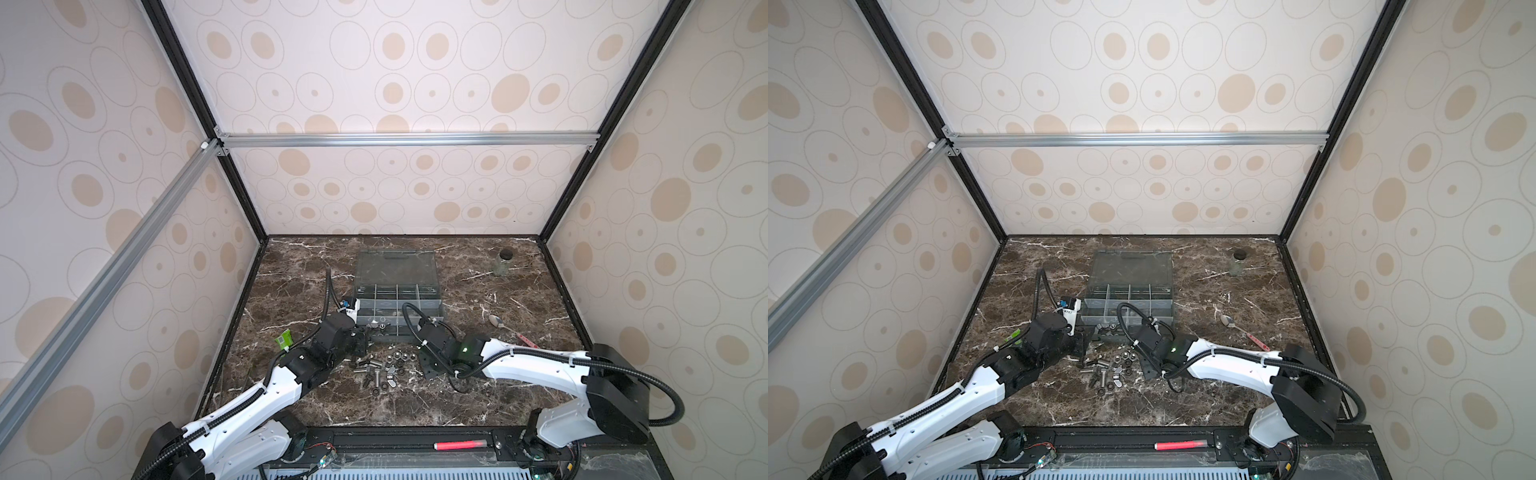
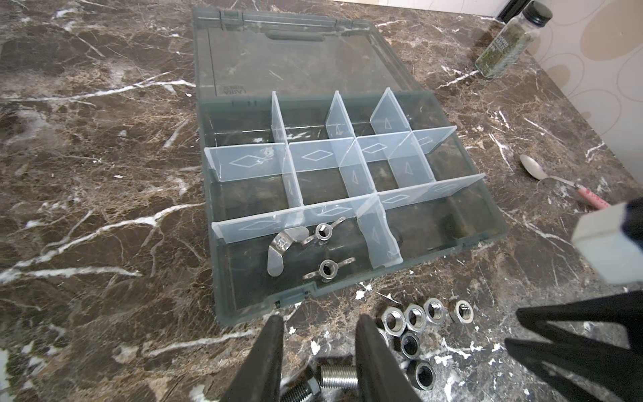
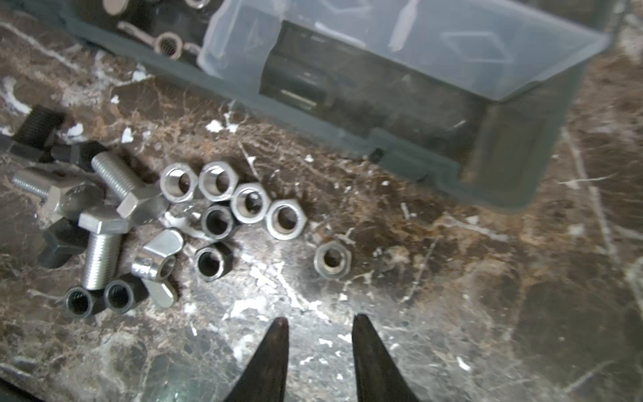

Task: Sort the screws and nuts into containers
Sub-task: 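Reach the right gripper across to the pile and lower onto a wing nut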

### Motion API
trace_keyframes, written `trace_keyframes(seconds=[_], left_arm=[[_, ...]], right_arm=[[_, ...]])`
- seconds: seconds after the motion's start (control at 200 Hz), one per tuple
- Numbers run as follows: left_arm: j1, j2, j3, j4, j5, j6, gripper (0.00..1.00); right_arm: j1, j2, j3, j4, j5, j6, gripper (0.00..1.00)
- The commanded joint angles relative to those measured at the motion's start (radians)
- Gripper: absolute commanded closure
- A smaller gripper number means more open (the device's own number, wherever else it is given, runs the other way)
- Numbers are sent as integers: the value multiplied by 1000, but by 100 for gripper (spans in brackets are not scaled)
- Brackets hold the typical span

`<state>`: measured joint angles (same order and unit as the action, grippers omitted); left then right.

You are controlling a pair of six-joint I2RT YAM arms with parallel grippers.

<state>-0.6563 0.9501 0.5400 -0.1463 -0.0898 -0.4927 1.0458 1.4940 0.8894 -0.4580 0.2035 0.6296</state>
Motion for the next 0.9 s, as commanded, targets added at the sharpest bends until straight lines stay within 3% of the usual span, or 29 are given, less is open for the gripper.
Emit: trace_keyframes(seconds=[0.0,0.51,0.895], left_arm=[[11,-26,-19,-7,-23,-51,65],[20,-182,-130,16,-56,-154,65],[23,-217,-144,19,-57,-176,66]], right_arm=[[47,55,58,11,-35,21,66],[84,219,212,-33,-119,-28,63],[100,295,271,-43,-153,-31,61]])
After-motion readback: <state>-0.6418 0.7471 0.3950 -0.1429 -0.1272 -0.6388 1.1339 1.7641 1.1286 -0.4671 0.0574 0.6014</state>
